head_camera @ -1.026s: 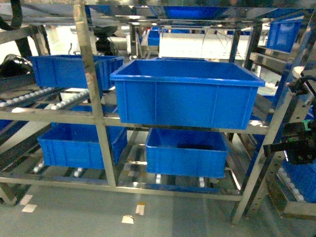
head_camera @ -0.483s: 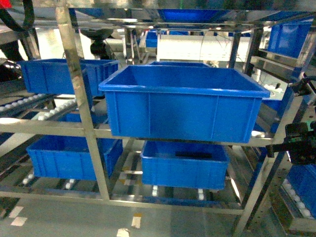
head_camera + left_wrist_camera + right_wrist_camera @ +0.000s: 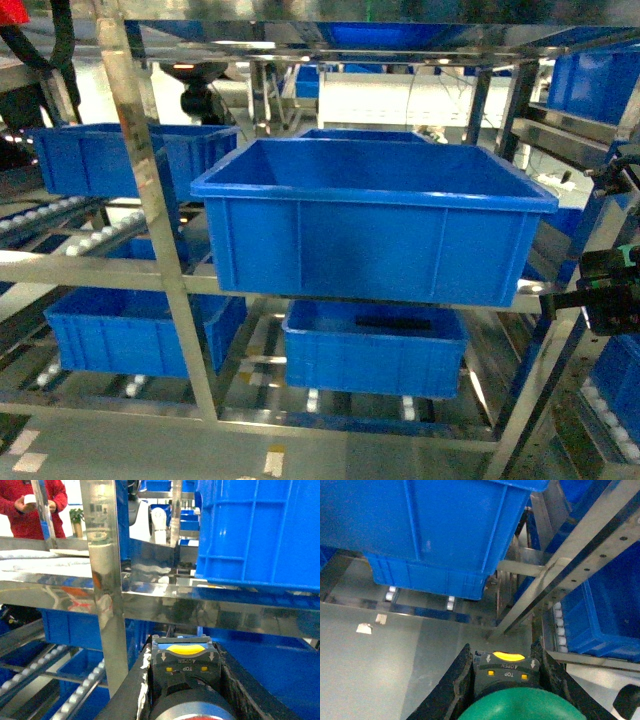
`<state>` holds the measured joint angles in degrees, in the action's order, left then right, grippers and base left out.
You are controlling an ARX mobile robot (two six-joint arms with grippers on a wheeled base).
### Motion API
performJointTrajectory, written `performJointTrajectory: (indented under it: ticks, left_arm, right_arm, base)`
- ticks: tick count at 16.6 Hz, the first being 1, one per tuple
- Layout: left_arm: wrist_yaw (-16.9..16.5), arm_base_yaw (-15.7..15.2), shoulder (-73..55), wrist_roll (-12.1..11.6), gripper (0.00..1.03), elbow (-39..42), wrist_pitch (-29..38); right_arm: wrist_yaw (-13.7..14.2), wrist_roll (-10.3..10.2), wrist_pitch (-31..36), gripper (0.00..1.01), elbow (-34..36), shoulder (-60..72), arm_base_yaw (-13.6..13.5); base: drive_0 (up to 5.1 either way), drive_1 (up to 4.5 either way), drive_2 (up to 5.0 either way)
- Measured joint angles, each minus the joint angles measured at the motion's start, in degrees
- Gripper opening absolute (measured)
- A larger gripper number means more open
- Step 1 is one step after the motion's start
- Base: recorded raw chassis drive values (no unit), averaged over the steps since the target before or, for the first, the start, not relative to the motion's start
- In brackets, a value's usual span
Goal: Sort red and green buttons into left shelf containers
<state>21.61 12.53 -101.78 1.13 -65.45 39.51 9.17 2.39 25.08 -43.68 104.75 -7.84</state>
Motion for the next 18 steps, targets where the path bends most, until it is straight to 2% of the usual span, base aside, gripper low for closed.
performJointTrajectory:
  ticks: [4,18]
  left_arm:
    - [0.0,0.0,0.2,0.0,0.28,0.0,0.3]
    - [0.2,0.0,-0.1,-0.1,0.28,0.0,0.5]
  right_arm:
    - [0.0,0.0,0.1,0.29,0.0,-0.1,0.0]
    - [0.0,0.0,0.1,0.29,-0.1,0.1,0.0]
  base:
    - [0.1,3.93,-3.8]
    - [0.0,0.0,0.0]
